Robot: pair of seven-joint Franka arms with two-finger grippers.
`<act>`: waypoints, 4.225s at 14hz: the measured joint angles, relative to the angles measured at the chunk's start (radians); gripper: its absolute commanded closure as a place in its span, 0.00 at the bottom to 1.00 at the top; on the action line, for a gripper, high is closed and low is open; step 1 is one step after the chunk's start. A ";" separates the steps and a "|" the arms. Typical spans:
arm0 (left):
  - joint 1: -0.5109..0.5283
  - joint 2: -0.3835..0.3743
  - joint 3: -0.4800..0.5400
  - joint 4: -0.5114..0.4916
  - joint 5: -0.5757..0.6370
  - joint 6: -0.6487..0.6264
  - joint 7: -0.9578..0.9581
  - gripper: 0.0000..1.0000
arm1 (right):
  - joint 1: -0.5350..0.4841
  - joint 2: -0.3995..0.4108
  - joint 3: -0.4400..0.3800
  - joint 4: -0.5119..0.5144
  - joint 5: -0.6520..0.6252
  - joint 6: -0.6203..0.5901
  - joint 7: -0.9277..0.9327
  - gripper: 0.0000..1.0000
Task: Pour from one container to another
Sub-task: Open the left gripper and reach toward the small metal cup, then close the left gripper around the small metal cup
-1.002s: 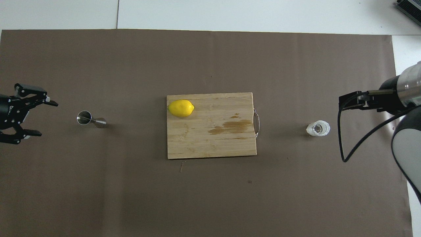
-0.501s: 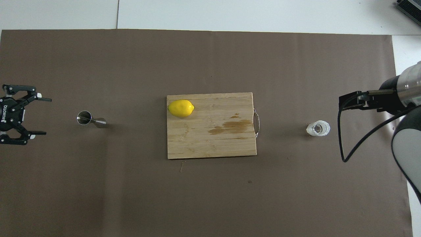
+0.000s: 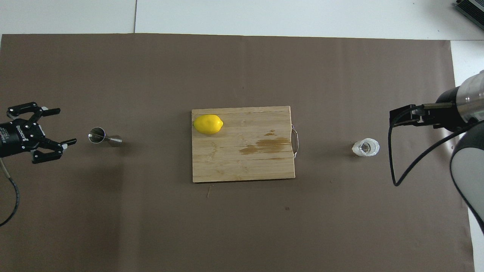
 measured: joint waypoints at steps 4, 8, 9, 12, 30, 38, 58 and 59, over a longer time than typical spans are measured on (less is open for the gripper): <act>-0.026 -0.029 -0.010 -0.042 0.000 0.001 0.009 0.00 | 0.000 0.000 0.000 0.000 0.000 0.000 0.000 0.00; -0.055 -0.044 -0.013 -0.092 0.000 0.067 0.023 0.00 | 0.000 0.000 0.000 0.000 0.000 0.000 0.000 0.00; -0.058 -0.045 -0.013 -0.101 0.000 0.082 0.025 0.00 | 0.000 0.000 0.000 0.000 0.000 0.000 0.000 0.00; -0.068 -0.045 -0.014 -0.109 -0.026 0.123 0.025 0.00 | 0.000 0.000 0.000 0.000 0.000 0.000 0.000 0.00; -0.158 0.002 -0.014 -0.127 -0.160 0.285 0.025 0.00 | 0.000 0.000 0.000 0.000 0.000 0.000 0.000 0.00; -0.158 0.017 -0.015 -0.126 -0.170 0.296 0.025 0.07 | 0.000 0.000 0.000 0.000 0.000 0.000 0.000 0.00; -0.156 0.017 -0.009 -0.107 -0.174 0.264 0.025 0.31 | 0.000 0.000 0.000 0.000 0.000 0.000 0.000 0.00; -0.156 0.017 -0.008 -0.107 -0.174 0.264 0.025 0.32 | 0.000 0.000 0.000 0.000 0.000 0.000 0.000 0.00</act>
